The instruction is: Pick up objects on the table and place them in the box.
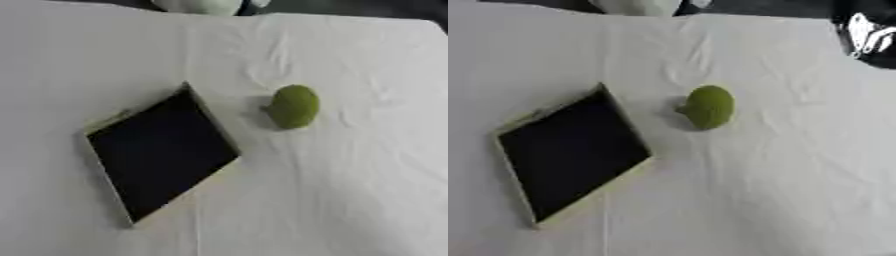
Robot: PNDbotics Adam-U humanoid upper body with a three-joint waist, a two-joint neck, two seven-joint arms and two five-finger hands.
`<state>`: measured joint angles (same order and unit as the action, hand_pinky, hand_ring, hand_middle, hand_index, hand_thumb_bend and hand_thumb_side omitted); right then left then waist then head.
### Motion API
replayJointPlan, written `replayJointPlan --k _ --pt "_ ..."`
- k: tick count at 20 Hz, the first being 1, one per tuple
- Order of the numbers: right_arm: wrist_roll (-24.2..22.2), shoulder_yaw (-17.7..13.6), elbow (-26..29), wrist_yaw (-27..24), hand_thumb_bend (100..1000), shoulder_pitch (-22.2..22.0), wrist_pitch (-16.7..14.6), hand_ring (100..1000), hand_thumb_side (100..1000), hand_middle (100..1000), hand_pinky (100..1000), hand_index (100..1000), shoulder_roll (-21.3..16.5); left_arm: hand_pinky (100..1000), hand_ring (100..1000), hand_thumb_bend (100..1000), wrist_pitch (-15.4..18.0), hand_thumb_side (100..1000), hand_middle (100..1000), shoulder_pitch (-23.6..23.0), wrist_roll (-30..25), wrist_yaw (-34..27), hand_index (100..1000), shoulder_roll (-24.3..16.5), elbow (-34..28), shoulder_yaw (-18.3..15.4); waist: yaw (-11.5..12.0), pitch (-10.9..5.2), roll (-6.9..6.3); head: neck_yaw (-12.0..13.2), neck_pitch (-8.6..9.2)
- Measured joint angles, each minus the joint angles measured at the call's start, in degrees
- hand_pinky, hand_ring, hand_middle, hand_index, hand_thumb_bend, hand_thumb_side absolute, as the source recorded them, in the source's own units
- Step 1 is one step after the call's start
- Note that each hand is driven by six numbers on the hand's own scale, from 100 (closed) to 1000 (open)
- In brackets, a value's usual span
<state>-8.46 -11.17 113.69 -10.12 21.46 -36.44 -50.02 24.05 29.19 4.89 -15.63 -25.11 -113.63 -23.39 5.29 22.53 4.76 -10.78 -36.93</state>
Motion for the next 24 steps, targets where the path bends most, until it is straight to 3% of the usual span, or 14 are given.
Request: replayJointPlan --k 11,14,20,24 --pt "-1.61 0.66 0.00 1.05 100 -0.16 -1.40 911 161 758 781 867 -0.10 610 684 100 0.14 471 587 -0.11 -0.42 -0.04 706 0.00 0.00 0.00 0.00 0.41 -0.23 0.03 0.00" --pt "-2.67 1.28 0.00 1.89 100 -0.34 -1.22 929 125 781 790 873 -0.41 610 685 100 0.18 472 587 -0.20 -0.50 -0.04 706 0.00 0.00 0.00 0.00 0.41 -0.24 0.02 0.00" --pt "-6.95 4.83 0.00 6.39 100 0.32 -0.53 939 125 813 790 867 -3.52 609 686 100 0.10 477 587 -0.23 -0.85 -0.07 706 0.00 0.00 0.00 0.22 0.41 -0.21 -0.40 0.00" --pt "-9.79 8.33 -0.05 9.82 100 2.38 1.74 941 129 821 789 865 -6.06 609 686 100 -0.05 477 588 -0.26 -1.09 -0.20 706 0.00 0.00 0.05 0.64 0.41 -0.01 -0.78 -0.01"
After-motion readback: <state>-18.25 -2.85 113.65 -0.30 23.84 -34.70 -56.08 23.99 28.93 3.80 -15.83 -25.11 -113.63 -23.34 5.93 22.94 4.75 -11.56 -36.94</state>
